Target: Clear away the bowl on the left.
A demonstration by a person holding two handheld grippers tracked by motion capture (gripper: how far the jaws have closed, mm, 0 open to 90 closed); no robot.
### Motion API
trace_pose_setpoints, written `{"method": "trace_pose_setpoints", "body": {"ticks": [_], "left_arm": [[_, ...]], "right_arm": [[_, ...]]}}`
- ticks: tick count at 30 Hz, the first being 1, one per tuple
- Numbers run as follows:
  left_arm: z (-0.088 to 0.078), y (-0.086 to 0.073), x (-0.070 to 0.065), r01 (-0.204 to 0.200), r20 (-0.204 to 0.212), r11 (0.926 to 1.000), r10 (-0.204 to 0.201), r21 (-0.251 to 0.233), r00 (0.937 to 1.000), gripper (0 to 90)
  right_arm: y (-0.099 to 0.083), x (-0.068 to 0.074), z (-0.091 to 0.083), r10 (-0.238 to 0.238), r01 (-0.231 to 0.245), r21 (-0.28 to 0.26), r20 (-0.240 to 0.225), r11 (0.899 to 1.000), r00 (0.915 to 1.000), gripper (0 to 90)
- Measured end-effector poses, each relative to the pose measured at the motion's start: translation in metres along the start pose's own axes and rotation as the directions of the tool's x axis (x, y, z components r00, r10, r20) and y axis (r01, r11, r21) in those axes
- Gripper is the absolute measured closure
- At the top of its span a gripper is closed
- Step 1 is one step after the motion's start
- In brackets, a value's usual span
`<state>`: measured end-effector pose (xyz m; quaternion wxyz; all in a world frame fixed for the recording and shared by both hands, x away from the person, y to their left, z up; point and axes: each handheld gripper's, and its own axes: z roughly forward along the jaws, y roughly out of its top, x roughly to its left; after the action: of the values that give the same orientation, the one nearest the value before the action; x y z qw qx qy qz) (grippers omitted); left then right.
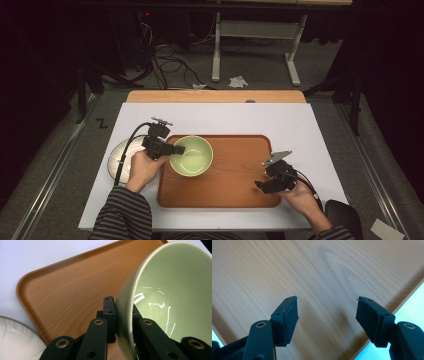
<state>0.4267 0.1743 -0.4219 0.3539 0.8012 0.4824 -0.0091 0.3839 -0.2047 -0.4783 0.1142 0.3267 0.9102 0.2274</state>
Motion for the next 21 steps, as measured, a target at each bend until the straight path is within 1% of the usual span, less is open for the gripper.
{"method": "trace_pose_setpoints", "body": {"ticks": [1, 2, 3, 5, 6, 7, 8, 9, 10, 11, 12, 15, 18, 19, 21], "left_arm": [[0.004, 0.004, -0.003, -0.005, 0.003, 1.0, 0.005, 0.001, 1.0, 83.8], [0.004, 0.004, -0.003, -0.005, 0.003, 1.0, 0.005, 0.001, 1.0, 83.8], [0.006, 0.006, -0.005, -0.013, 0.003, 0.9999, 0.013, 0.01, 0.9999, 83.8], [0.011, 0.009, -0.008, -0.018, 0.008, 0.9997, 0.018, 0.018, 0.9998, 83.8], [0.016, 0.012, -0.011, -0.026, 0.012, 0.9993, 0.026, 0.028, 0.9996, 83.8], [0.016, 0.012, -0.011, -0.026, 0.012, 0.9993, 0.026, 0.028, 0.9996, 83.8], [0.022, 0.015, -0.012, -0.027, 0.021, 0.9988, 0.026, 0.04, 0.9994, 83.8], [0.025, 0.017, -0.013, -0.027, 0.023, 0.9986, 0.026, 0.045, 0.9994, 83.8], [0.025, 0.017, -0.013, -0.027, 0.023, 0.9986, 0.026, 0.045, 0.9994, 83.8], [0.032, 0.02, -0.016, -0.034, 0.024, 0.9978, 0.033, 0.057, 0.9992, 83.8], [0.032, 0.02, -0.016, -0.034, 0.024, 0.9978, 0.033, 0.057, 0.9992, 83.8], [0.043, 0.025, -0.02, -0.043, 0.031, 0.9962, 0.04, 0.076, 0.9987, 83.8], [0.048, 0.027, -0.021, -0.039, 0.036, 0.9963, 0.036, 0.077, 0.9987, 83.7], [0.05, 0.028, -0.021, -0.035, 0.039, 0.9964, 0.032, 0.078, 0.9987, 83.7], [0.058, 0.03, -0.021, -0.031, 0.036, 0.9956, 0.028, 0.089, 0.9989, 83.7]], "right_arm": [[0.0, 0.0, 0.0, -0.007, 0.007, 0.004, 0.002, 1.0, 1.0, 35.9], [0.0, 0.0, 0.0, -0.007, 0.007, 0.004, 0.002, 1.0, 1.0, 35.9], [0.0, 0.0, 0.0, -0.008, 0.008, 0.005, 0.003, 1.0, 1.0, 35.9], [0.0, 0.0, 0.0, 0.001, -0.001, -0.002, 0.002, 1.0, 1.0, 35.9], [0.0, 0.0, -0.001, 0.001, -0.001, -0.001, 0.0, 1.0, 1.0, 35.9], [0.0, 0.0, -0.001, 0.001, -0.001, -0.001, 0.0, 1.0, 1.0, 35.9], [0.0, 0.0, 0.0, 0.002, -0.002, -0.001, -0.002, 1.0, 1.0, 35.9], [0.0, -0.001, 0.0, -0.004, 0.004, 0.0, 0.0, 1.0, 1.0, 35.9], [0.0, -0.001, 0.0, -0.006, 0.006, 0.001, -0.001, 1.0, 1.0, 35.9], [0.0, -0.001, 0.0, -0.006, 0.006, 0.001, -0.001, 1.0, 1.0, 35.9], [0.0, -0.001, 0.0, -0.006, 0.006, 0.001, -0.001, 1.0, 1.0, 35.9], [0.0, -0.001, -0.001, -0.002, 0.002, -0.005, -0.002, 1.0, 1.0, 35.9], [-0.001, -0.001, -0.001, -0.008, 0.008, -0.005, -0.001, 1.0, 1.0, 35.9], [0.0, -0.001, -0.001, 0.001, -0.001, -0.004, -0.001, 1.0, 1.0, 35.9], [0.0, -0.001, -0.001, -0.004, 0.004, -0.003, -0.002, 1.0, 1.0, 35.9]]}}
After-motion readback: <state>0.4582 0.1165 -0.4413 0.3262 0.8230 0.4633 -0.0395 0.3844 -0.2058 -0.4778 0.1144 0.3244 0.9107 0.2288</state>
